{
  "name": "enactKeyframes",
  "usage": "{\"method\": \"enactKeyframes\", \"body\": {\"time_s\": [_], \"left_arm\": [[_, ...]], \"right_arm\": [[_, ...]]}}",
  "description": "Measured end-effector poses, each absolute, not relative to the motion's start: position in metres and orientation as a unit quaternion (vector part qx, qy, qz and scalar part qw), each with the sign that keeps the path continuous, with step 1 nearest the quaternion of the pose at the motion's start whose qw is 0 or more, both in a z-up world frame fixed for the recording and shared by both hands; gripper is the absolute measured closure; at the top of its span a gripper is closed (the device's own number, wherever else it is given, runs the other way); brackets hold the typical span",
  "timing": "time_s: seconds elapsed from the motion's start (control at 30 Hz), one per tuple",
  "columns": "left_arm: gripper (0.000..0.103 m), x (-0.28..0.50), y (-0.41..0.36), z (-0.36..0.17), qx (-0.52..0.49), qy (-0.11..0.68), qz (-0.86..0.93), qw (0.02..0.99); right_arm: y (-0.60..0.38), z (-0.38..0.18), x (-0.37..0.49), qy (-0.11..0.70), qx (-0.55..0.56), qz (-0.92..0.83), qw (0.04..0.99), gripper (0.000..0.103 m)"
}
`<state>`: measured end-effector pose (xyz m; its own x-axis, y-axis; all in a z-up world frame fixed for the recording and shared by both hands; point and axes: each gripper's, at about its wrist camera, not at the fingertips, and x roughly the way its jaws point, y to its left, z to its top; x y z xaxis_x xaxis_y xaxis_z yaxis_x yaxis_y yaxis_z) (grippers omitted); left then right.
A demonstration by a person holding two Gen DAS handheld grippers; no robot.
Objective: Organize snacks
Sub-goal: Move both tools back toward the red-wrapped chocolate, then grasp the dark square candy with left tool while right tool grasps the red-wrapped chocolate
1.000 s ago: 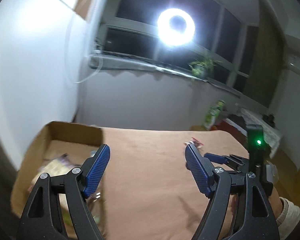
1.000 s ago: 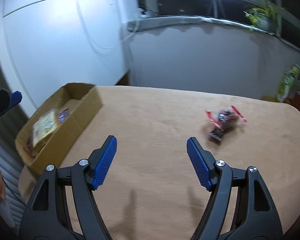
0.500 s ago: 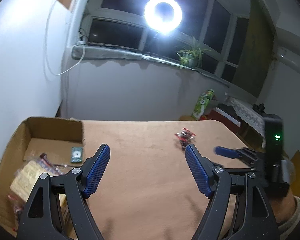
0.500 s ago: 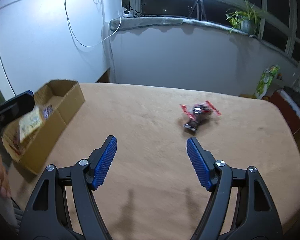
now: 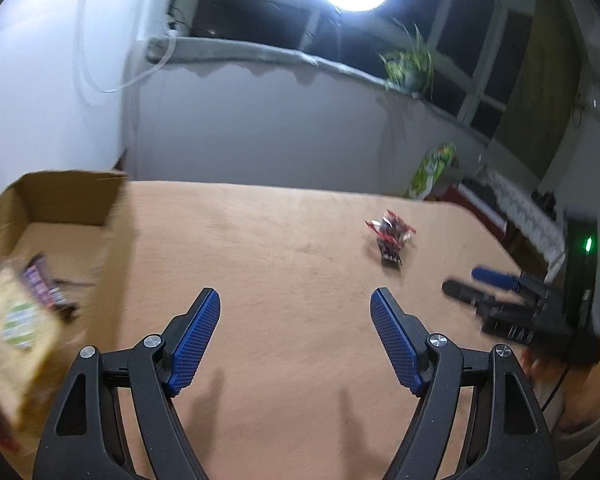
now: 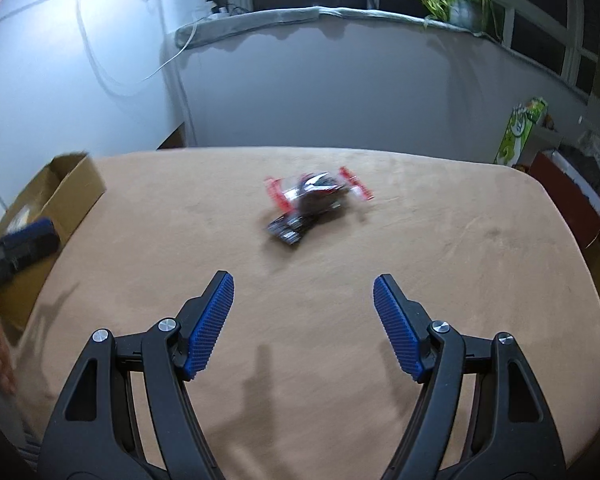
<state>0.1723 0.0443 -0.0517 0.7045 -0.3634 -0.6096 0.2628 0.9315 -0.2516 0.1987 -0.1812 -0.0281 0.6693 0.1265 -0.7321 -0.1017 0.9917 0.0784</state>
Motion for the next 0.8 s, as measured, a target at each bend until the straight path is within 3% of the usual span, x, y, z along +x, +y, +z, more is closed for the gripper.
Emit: {"method": "enactKeyframes", "body": {"time_s": [0.27, 0.5, 0.7, 0.77, 0.8], "left_arm": [[0.025, 0.230, -0.042, -0.073, -0.005, 0.387, -0.201, 0.900], [0.026, 0.259, -0.094, -0.086, 0.035, 0.405, -0.220, 0.887], [0.052, 0.275, -0.104, -0.096, 0.040, 0.424, -0.209, 0.880], [0.060, 0.277, -0.107, -0.096, 0.046, 0.423, -0.204, 0.882], [0.066, 0.278, -0.106, -0.096, 0.043, 0.423, -0.210, 0.881]], "right_arm": [[-0.227, -0.035, 0.269, 0.424, 0.072, 0.129, 0.894, 0.028], [-0.211, -0.056, 0.318, 0.455, 0.035, 0.188, 0.870, 0.028], [-0.204, -0.074, 0.335, 0.479, 0.032, 0.211, 0.852, 0.028], [-0.207, -0.072, 0.331, 0.469, 0.040, 0.220, 0.854, 0.048], [-0.207, -0.071, 0.331, 0.468, 0.042, 0.222, 0.854, 0.050]]}}
